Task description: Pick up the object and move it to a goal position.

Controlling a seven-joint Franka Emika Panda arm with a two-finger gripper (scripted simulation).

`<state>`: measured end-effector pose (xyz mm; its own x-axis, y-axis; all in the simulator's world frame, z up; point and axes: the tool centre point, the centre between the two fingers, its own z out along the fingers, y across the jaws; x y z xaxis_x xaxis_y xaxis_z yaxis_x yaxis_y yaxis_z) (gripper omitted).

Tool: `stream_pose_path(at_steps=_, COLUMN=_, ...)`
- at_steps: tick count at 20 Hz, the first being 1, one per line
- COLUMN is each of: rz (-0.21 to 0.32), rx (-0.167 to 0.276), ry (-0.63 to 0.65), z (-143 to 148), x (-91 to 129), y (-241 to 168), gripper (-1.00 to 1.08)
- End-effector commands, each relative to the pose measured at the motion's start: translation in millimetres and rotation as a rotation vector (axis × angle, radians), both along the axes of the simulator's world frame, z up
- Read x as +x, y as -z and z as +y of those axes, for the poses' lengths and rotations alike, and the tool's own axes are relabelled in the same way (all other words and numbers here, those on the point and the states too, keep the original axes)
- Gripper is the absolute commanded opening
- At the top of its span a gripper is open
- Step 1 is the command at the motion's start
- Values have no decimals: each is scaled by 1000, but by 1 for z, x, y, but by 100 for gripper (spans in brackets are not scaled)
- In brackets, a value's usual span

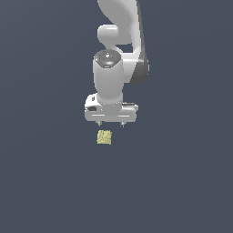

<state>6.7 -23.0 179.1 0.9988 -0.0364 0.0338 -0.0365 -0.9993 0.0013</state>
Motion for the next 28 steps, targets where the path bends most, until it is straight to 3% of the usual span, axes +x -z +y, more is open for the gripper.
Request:
stream_pose_path(at_steps=1, rz=0, rx=0, ry=0, z=0, x=0, y=0, gripper=100)
stream_pose_path(at_steps=11, rz=-43, rx=3, ry=-36, z=1, x=8, y=-17, gripper=100)
stream_pose_path(at_steps=16, rz=-41, rx=3, ry=-35, z=0, x=8, y=-15, gripper=100)
stream_pose_path(at_steps=28, rz=17, rx=2, ry=-8, z=-35, x=-15, y=66, gripper=100)
